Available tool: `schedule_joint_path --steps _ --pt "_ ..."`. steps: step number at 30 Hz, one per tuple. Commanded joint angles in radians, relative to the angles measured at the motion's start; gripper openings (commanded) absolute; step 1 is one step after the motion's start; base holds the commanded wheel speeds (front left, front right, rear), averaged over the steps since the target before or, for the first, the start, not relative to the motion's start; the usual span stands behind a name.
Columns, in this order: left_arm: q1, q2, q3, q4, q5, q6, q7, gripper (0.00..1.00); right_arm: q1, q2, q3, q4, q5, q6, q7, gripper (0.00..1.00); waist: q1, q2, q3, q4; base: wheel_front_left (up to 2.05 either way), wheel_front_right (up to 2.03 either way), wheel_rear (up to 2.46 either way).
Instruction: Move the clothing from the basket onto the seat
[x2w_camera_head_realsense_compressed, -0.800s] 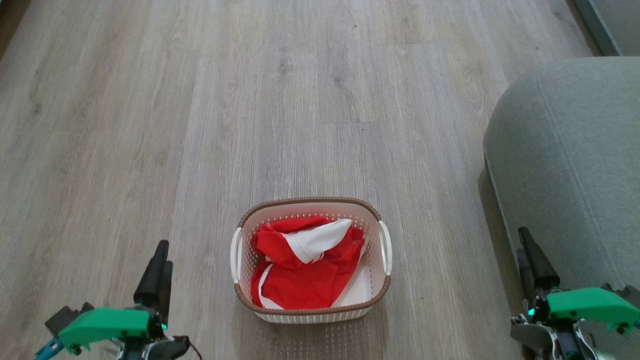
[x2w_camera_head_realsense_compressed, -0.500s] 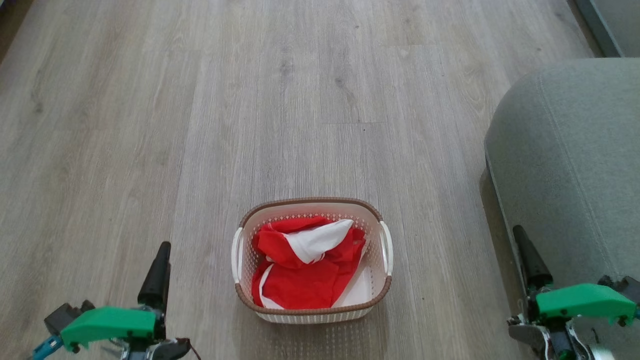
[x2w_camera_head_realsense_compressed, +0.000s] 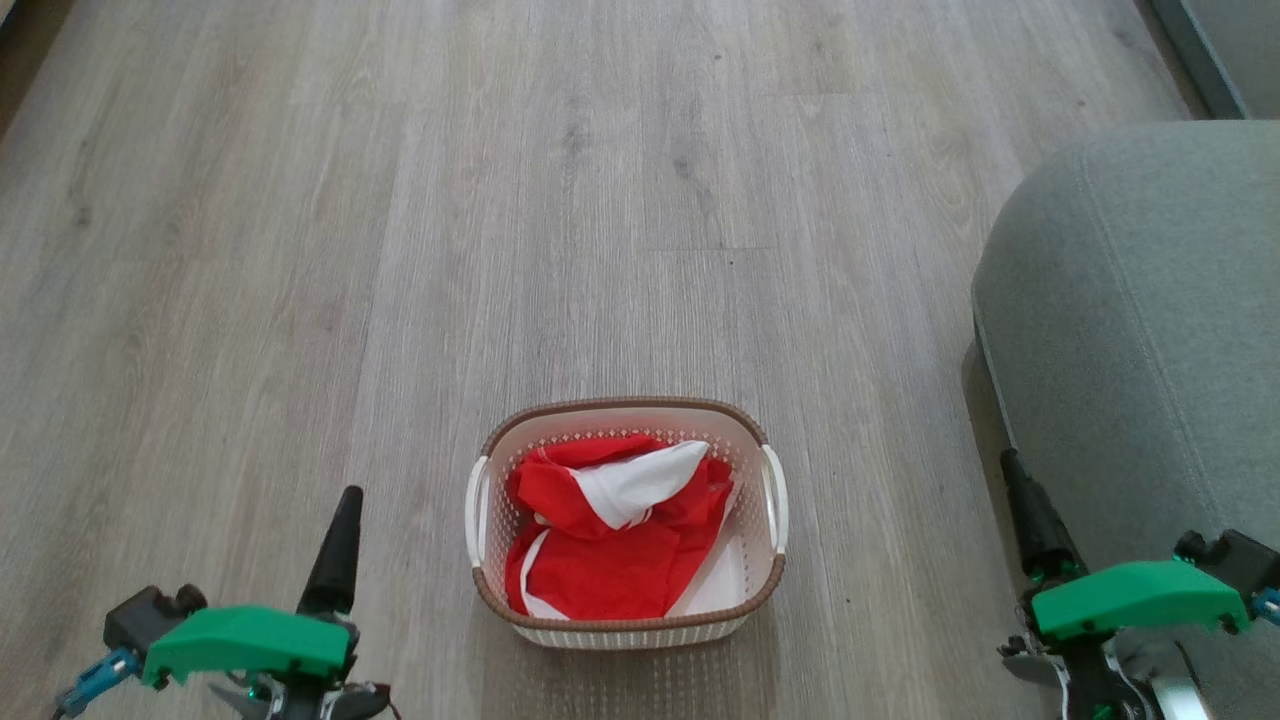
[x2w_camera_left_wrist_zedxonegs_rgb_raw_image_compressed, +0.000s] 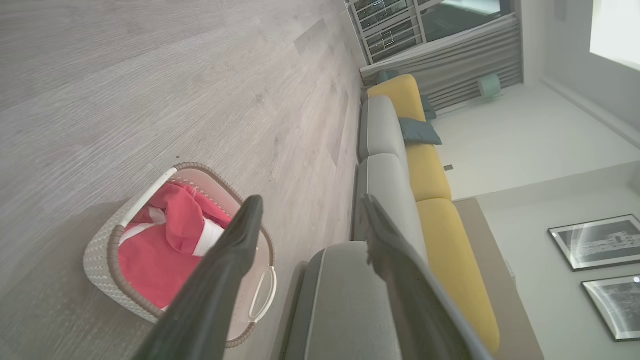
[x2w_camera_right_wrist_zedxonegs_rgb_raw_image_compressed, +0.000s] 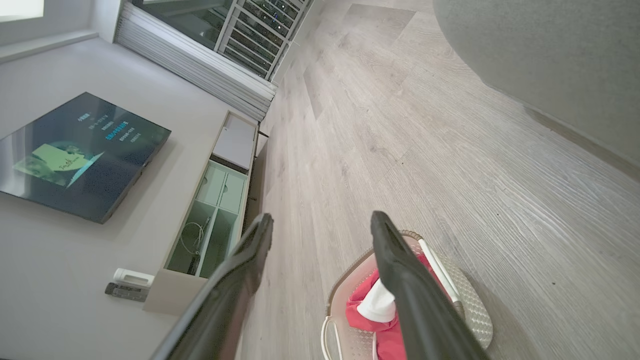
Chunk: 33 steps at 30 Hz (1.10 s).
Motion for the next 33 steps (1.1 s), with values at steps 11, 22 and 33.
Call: schedule_joint_path --steps 11,22,33 --pt "-0.048 0.008 -0.013 -0.041 0.178 0.024 -0.041 1.00 -0.056 -0.020 0.036 -0.031 -0.184 0.000 -0.042 1.00 0.0000 -0.0001 -0.006 0.002 0.00 0.00 0.00" --pt "-0.048 0.008 -0.028 -0.047 0.322 0.035 -0.074 1.00 -0.066 -0.027 0.062 -0.016 -0.338 0.000 -0.075 1.00 0.0000 -0.0001 -0.007 0.006 0.00 0.00 0.00" --pt "-0.049 0.009 -0.044 -0.055 0.466 0.045 -0.106 1.00 -0.071 -0.028 0.092 -0.007 -0.480 0.000 -0.107 1.00 0.0000 -0.0001 -0.008 0.007 0.00 0.00 0.00"
